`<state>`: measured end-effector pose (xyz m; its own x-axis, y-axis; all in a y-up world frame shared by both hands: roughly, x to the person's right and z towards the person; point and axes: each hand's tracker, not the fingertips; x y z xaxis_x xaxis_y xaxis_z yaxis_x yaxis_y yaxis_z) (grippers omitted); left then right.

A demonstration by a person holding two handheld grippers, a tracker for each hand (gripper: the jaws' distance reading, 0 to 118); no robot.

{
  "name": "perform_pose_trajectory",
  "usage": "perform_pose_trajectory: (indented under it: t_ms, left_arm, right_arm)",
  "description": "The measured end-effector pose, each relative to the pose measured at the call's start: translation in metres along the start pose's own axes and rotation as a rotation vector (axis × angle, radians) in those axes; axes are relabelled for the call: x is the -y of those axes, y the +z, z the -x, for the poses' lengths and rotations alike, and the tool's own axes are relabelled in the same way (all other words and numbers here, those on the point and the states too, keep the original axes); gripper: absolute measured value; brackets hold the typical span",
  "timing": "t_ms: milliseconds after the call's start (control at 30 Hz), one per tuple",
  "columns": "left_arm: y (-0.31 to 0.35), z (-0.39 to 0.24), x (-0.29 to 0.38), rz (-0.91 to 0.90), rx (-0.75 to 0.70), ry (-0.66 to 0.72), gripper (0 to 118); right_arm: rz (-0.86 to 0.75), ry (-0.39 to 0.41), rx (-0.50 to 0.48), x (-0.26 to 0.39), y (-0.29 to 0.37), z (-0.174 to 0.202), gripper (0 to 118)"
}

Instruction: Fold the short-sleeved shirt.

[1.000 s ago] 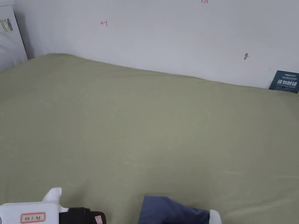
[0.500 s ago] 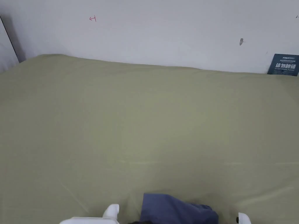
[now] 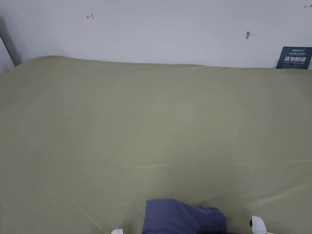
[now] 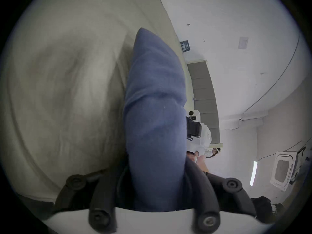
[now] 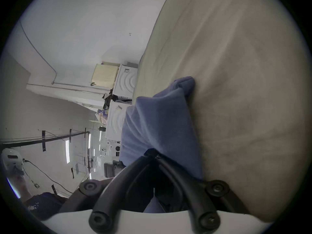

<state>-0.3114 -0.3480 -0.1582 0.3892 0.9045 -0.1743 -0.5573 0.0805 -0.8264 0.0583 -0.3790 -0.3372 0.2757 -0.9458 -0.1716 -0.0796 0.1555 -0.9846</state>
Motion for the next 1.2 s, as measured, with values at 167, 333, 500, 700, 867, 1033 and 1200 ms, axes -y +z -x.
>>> perform_pose_trajectory:
  t_ms: [167,333,500,700,867,1033,1200]
  left_arm:
    - [0.038,-0.002,-0.027,-0.021,-0.079,-0.086,28]
    - [0.123,0.016,-0.065,-0.144,-0.169,-0.094,27]
    - [0.233,0.047,-0.106,-0.254,-0.27,-0.066,27]
    - [0.372,0.105,-0.153,-0.316,-0.496,-0.019,27]
    - [0.443,0.163,-0.164,-0.318,-0.451,0.079,27]
    - [0.434,0.163,-0.17,-0.311,-0.313,0.044,65]
    - [0.475,0.147,-0.153,-0.302,-0.55,0.01,82]
  right_arm:
    - [-0.015,0.066,0.048,0.007,-0.003,0.017,1]
    - [-0.032,0.126,0.056,0.005,-0.013,0.044,1]
    - [-0.061,0.187,0.033,-0.001,-0.029,0.078,1]
    - [-0.064,0.236,0.046,0.003,-0.051,0.107,1]
    - [-0.022,0.237,0.129,0.02,-0.057,0.114,1]
    - [-0.005,0.218,0.184,0.033,-0.061,0.114,1]
    - [-0.017,0.244,0.149,0.043,-0.053,0.131,1]
